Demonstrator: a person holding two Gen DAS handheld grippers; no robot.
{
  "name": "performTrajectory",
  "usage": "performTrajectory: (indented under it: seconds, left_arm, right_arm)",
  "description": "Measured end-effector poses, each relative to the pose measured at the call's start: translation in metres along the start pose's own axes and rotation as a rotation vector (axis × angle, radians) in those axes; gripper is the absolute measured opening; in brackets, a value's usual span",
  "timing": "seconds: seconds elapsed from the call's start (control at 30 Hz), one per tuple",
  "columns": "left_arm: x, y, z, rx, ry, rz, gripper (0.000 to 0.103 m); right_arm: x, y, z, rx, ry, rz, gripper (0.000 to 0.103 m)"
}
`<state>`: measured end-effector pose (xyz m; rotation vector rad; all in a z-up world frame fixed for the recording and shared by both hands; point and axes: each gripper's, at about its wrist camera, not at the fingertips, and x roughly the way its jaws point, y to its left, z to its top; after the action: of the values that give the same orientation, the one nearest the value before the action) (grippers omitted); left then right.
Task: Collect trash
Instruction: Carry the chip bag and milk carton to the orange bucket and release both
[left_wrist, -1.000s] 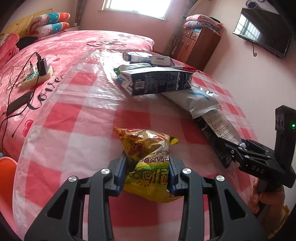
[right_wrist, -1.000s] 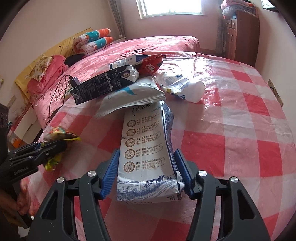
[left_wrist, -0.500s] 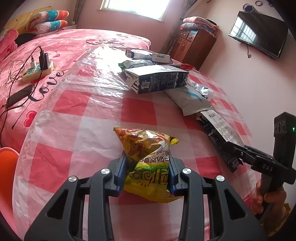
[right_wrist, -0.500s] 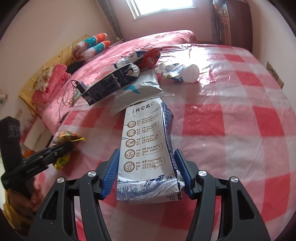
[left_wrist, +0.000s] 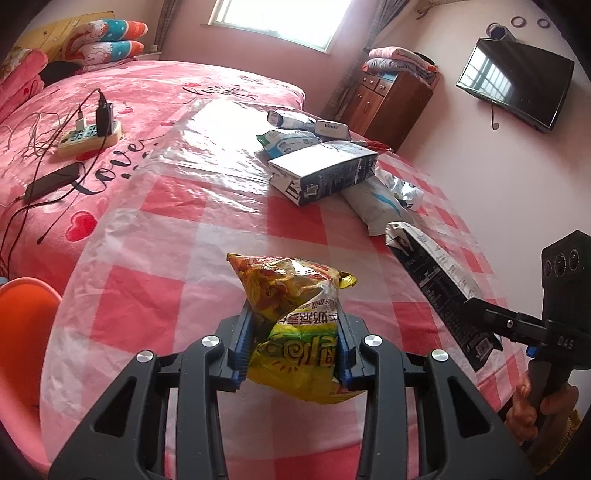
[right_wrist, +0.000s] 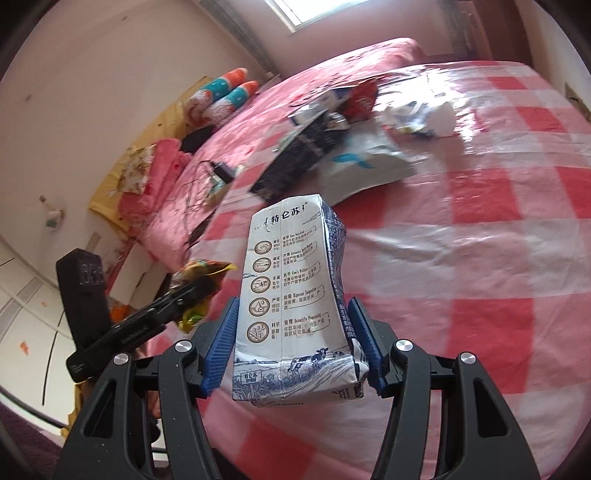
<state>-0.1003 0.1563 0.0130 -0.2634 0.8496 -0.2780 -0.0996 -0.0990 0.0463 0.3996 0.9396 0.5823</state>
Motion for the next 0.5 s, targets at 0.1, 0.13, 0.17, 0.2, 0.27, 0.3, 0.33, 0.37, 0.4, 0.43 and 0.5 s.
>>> performTrajectory:
  seconds: [0.1, 0.13, 0.17, 0.2, 0.27, 0.3, 0.33, 0.37, 0.4, 0.43, 0.5]
  left_arm:
    - [-0.010, 0.007, -0.002, -0.012, -0.016, 0.009, 0.038]
    - [-0.015, 0.011, -0.003, -0.018, -0.023, 0.014, 0.038]
    - [-0.018, 0.013, -0.004, -0.022, -0.028, 0.018, 0.038]
    - [-0.023, 0.018, -0.005, -0.030, -0.035, 0.025, 0.038]
    - [-0.032, 0.027, -0.007, -0.042, -0.046, 0.041, 0.038]
    - [-0.037, 0.032, -0.008, -0.050, -0.052, 0.051, 0.038]
    - [-0.042, 0.037, -0.008, -0.058, -0.059, 0.061, 0.038]
    - [-0.049, 0.044, -0.009, -0.070, -0.069, 0.073, 0.038]
    - [-0.056, 0.050, -0.010, -0.079, -0.079, 0.085, 0.038]
    - [-0.062, 0.055, -0.011, -0.086, -0.088, 0.098, 0.038]
    - [-0.077, 0.070, -0.014, -0.108, -0.106, 0.132, 0.038]
  right_arm:
    - [0.008, 0.019, -0.002, -0.025, 0.021, 0.043, 0.060]
    - [0.011, 0.023, -0.002, -0.032, 0.028, 0.051, 0.060]
    - [0.014, 0.030, -0.002, -0.042, 0.037, 0.060, 0.060]
    - [0.018, 0.037, -0.002, -0.054, 0.048, 0.074, 0.060]
    - [0.026, 0.051, -0.002, -0.075, 0.069, 0.102, 0.060]
    - [0.031, 0.061, -0.001, -0.092, 0.084, 0.121, 0.060]
    - [0.036, 0.070, 0.000, -0.108, 0.097, 0.137, 0.060]
    - [0.039, 0.077, 0.001, -0.121, 0.107, 0.149, 0.060]
    - [0.047, 0.090, 0.002, -0.146, 0.125, 0.168, 0.060]
    - [0.051, 0.097, 0.002, -0.160, 0.135, 0.178, 0.060]
    - [0.063, 0.119, 0.003, -0.204, 0.166, 0.209, 0.060]
